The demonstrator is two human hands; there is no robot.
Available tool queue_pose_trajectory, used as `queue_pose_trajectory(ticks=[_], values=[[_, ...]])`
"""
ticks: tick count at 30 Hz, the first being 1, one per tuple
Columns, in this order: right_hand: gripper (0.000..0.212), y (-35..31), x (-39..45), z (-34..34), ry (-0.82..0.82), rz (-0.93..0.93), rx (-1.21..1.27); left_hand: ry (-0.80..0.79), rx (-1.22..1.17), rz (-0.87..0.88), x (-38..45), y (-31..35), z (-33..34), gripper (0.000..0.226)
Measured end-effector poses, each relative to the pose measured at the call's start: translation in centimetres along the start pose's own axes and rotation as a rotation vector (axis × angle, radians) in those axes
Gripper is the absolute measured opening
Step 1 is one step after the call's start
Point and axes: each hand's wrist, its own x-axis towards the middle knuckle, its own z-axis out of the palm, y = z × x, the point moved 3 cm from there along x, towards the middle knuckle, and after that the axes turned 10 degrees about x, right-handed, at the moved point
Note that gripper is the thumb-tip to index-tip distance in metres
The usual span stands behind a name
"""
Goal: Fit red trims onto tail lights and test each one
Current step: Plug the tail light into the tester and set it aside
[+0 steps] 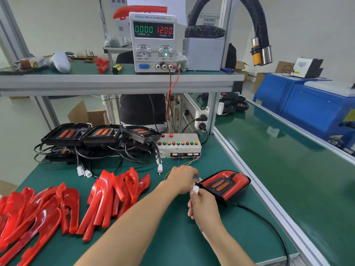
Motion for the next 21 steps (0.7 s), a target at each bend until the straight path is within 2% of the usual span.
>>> queue_pose_trajectory(ticks=[2,5,9,13,16,21], values=[[0.013,-0.2,-0.4,-0.1,0.023,-0.025,0.023,0.062,-0.120,-0.036,-0.2,-0.7,-0.5,0.025],[0.012,-0.9,-1.0,0.0,0.025,-0.047,0.063,0.132,-0.330,-0.107,-1.2,-2.9,-1.7,0.020],[0.028,-2.3,-1.3,0.3,0.014,-0.155,-0.057,0.104,-0.462,-0.031,-2.8,-5.9,-2.5,0.018],[0.031,-3.6,-1.0,0.4,0.035,-0.225,-0.234,0.117,-0.569,0.068,-3.9,-7.2,-2.9,0.023],[0.036,-3.8,-0.8,0.3,0.026,-0.233,-0.263,0.148,-0.670,0.119,-4.1,-7.2,-3.0,0.031],[0.034,-3.7,-0.3,0.2,-0.056,-0.230,-0.254,0.168,-0.721,0.135,-3.9,-7.1,-2.6,0.022]])
